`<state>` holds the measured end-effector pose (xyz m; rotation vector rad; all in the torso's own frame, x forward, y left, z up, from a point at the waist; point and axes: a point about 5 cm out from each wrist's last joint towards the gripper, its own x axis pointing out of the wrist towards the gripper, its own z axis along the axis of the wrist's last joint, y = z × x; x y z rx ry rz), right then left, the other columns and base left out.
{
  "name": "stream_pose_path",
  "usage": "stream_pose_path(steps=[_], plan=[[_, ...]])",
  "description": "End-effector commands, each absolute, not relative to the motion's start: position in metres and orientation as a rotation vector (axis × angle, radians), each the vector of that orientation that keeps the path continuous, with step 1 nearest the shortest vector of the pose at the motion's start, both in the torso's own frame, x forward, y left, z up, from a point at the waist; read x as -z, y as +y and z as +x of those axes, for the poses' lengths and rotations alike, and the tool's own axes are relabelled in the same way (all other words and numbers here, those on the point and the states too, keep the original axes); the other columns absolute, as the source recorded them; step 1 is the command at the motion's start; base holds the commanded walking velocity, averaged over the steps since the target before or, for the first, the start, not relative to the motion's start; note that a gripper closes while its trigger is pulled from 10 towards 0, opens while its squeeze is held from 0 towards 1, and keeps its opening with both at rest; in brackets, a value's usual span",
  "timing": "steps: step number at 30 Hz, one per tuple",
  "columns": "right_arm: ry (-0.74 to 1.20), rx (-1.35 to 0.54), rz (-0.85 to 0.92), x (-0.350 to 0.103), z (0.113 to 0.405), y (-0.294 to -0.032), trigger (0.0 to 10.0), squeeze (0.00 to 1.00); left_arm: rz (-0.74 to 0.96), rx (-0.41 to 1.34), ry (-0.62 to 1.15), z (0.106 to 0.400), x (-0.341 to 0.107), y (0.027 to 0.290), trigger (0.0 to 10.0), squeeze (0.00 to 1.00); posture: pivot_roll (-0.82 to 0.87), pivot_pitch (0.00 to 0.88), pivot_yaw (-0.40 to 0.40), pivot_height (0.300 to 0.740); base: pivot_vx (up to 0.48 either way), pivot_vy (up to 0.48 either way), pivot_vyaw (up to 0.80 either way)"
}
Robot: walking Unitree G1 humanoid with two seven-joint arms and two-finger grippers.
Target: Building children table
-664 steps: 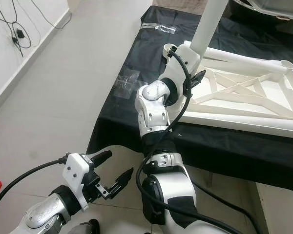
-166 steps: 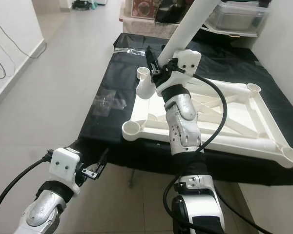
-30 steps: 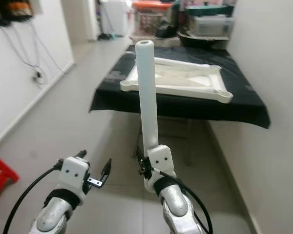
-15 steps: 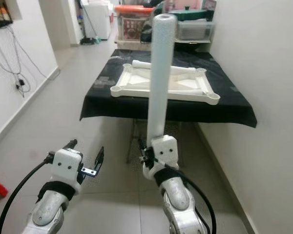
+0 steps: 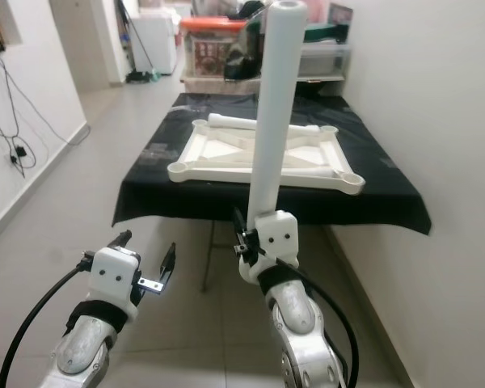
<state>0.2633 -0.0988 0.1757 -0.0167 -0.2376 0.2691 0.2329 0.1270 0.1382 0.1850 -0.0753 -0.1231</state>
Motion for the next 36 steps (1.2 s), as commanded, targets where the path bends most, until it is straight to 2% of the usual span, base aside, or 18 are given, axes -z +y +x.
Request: stream_pose_path(steps=[1,18,22,36], plan=[[-0.243,-0.238,-0.028,-0.177,0.265,-0.108,10.0,0.00,0.187,0.132,-0.075,0.234,-0.138,0.123,10.0,0.00,0.04,0.000,-0.047,0.740,0.360,0.000,0.00],[-0.313,-0.241,-0.065,-0.194,0.277,-0.108,10.0,0.00,0.183,0.125,-0.082,0.235,-0.140,0.123,10.0,0.00,0.04,0.000,-0.053,0.740,0.360,0.000,0.00],[-0.360,-0.268,-0.046,-0.208,0.282,-0.103,10.0,0.00,0.183,0.123,-0.086,0.236,-0.140,0.123,10.0,0.00,0.04,0.000,-0.055,0.740,0.360,0.000,0.80],[-0.417,-0.254,0.019,-0.230,0.298,-0.107,10.0,0.00,0.193,0.113,-0.093,0.236,-0.141,0.125,10.0,0.00,0.05,0.000,-0.059,0.740,0.360,0.000,0.00]])
